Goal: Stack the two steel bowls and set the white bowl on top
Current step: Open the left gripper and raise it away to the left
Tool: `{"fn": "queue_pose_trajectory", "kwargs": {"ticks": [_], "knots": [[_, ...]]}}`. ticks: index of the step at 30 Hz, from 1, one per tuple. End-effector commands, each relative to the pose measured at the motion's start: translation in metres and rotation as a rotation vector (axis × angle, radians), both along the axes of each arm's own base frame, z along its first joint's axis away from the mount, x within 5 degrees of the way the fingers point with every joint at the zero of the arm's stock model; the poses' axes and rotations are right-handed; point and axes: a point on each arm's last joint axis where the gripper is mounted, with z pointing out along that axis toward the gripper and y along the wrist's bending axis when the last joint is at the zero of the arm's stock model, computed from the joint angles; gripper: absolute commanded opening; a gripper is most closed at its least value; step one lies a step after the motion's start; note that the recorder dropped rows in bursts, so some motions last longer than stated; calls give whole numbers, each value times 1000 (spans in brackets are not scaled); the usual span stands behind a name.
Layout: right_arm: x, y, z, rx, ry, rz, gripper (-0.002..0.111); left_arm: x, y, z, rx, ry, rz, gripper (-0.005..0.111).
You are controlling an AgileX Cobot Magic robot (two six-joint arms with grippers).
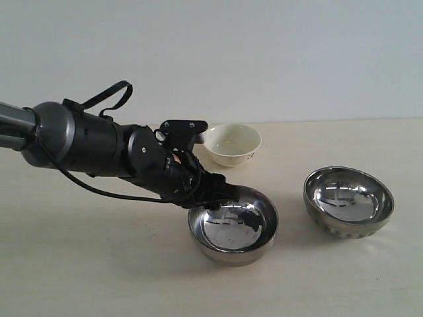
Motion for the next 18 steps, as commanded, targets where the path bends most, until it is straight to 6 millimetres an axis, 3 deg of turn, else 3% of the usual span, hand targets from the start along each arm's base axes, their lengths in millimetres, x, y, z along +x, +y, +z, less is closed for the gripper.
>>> {"fn": "queue_pose_trajectory", "kwargs": {"ticks": [1,3,4,5,7,8,15,18], "knots": [[0,0,1,1,-12,-4,0,0,1,58,-65,-162,-29,59],[0,0,1,1,-12,-4,0,-5,5,87,-101,-228,-33,54],[0,0,1,1,-12,-4,0,-12,9,113,-118,-286,-51,43],[0,0,1,1,-12,-4,0,-15,11,119,-121,-295,-59,36],[0,0,1,1,-12,-4,0,-26,19,145,-117,-354,-94,9],[0,0,1,1,-12,-4,0,-31,22,152,-121,-369,-97,4],[0,0,1,1,-12,-4,0,-67,53,188,-199,-537,-48,4],[0,0,1,1,-12,-4,0,-96,77,201,-248,-626,-17,4]]}}
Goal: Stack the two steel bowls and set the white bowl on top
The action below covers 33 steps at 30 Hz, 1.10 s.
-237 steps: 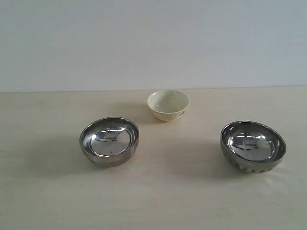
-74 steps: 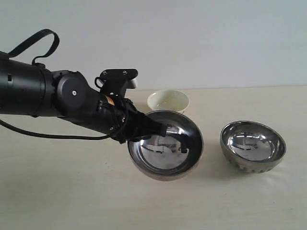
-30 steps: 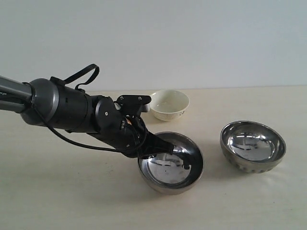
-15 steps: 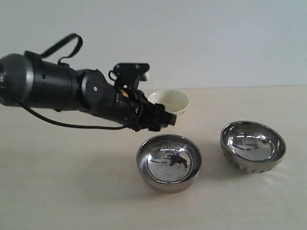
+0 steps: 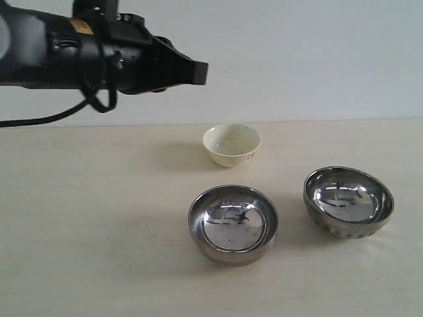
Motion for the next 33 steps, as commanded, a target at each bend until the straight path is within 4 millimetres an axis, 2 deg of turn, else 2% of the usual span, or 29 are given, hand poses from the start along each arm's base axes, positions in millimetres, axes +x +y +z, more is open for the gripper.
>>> {"fn": "queue_pose_trajectory", "kwargs": {"ticks": [1,5,8,17,26,33], "knots": [[0,0,1,1,-12,-4,0,-40,33,22,-78,-137,33,4],[0,0,1,1,-12,-4,0,-72,58,28,-130,-217,53,4],[0,0,1,1,-12,-4,0,-106,85,33,-190,-303,70,4],[0,0,1,1,-12,-4,0,-170,131,29,-301,-426,72,4],[0,0,1,1,-12,-4,0,-213,158,8,-348,-451,36,4],[0,0,1,1,-12,-4,0,-226,166,9,-367,-476,22,4]]}}
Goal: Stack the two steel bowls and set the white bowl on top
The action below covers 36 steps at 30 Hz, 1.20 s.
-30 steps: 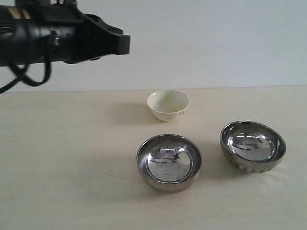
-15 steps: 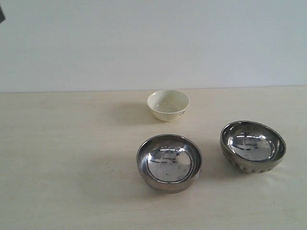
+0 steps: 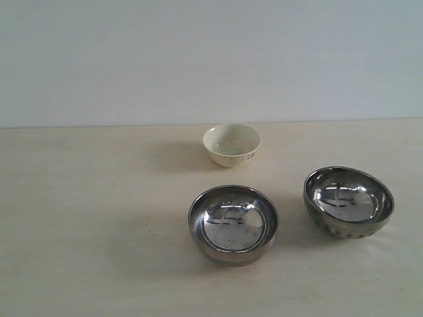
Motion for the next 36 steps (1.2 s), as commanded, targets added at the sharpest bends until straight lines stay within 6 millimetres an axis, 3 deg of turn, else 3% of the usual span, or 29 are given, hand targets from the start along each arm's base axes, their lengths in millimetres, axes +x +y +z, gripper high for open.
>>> {"fn": "queue_pose_trajectory", "kwargs": {"ticks": [1,17,30,36], "knots": [[0,0,1,1,-12,-4,0,-5,3,-1,-12,-6,-8,4],[0,0,1,1,-12,-4,0,-5,4,-5,-8,-1,10,4],[0,0,1,1,-12,-4,0,11,28,-23,-30,74,453,4],[0,0,1,1,-12,-4,0,12,32,-23,-34,76,514,4]]}}
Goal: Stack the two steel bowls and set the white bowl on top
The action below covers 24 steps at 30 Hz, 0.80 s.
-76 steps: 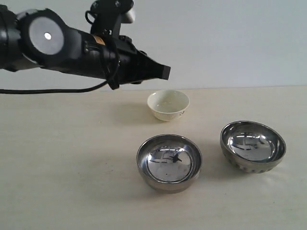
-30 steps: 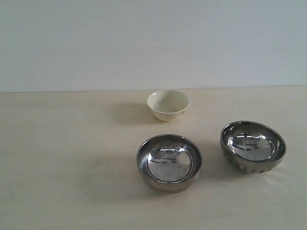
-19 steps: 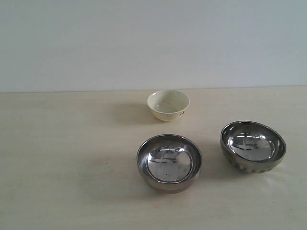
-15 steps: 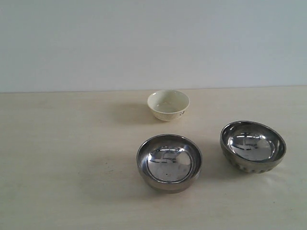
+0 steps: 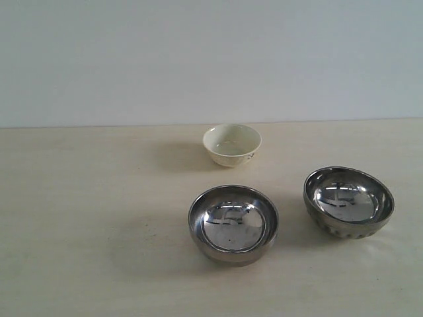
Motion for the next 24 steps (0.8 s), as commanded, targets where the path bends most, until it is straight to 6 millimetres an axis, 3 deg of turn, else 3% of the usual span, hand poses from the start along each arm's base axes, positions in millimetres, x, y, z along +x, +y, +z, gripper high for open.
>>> {"fn": "queue_pose_trajectory", "kwargs": {"ticks": [1,8,16,24], "knots": [[0,0,1,1,-12,-4,0,0,1,-3,-11,10,19,4],[0,0,1,1,-12,-4,0,-10,2,-21,50,-10,32,4],[0,0,1,1,-12,-4,0,-19,4,-56,126,-32,51,4],[0,0,1,1,-12,-4,0,-16,7,-67,131,11,119,4]]}}
